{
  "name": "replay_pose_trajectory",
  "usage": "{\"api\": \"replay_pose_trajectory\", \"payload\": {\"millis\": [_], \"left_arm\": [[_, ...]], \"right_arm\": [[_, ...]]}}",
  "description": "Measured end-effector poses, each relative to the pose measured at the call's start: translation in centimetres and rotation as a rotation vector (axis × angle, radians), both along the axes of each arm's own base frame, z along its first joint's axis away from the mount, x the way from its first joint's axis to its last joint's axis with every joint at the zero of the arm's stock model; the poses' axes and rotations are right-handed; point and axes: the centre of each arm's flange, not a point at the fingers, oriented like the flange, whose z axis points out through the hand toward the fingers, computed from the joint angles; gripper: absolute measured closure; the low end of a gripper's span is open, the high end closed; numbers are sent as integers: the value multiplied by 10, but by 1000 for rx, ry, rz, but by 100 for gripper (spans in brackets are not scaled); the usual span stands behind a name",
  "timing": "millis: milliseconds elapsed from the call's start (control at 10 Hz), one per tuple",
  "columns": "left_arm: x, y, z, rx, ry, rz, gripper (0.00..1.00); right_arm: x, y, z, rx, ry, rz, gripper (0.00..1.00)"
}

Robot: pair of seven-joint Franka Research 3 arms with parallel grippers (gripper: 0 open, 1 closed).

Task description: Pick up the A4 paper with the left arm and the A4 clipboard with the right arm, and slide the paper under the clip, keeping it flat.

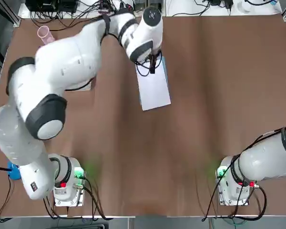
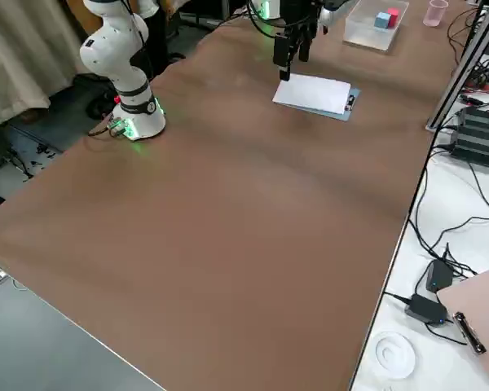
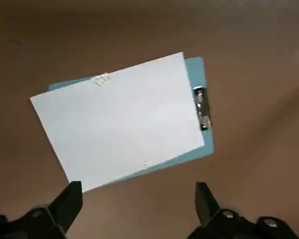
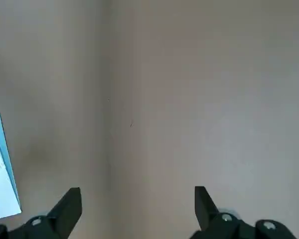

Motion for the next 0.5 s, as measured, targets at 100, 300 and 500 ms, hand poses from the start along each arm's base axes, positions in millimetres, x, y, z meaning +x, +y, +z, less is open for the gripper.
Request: {"api": "replay_pose_trajectory", "payload": {"millis": [100, 300, 500], "left_arm": [[13, 17, 12, 24, 1, -20, 0], [51, 60, 29, 59, -2, -50, 0], [86, 104, 43, 77, 3, -81, 0]], "right_arm": [[0, 0, 0, 0, -2, 1, 0], [0, 0, 0, 0, -2, 0, 0], [0, -1, 0, 0, -3, -2, 0]]}}
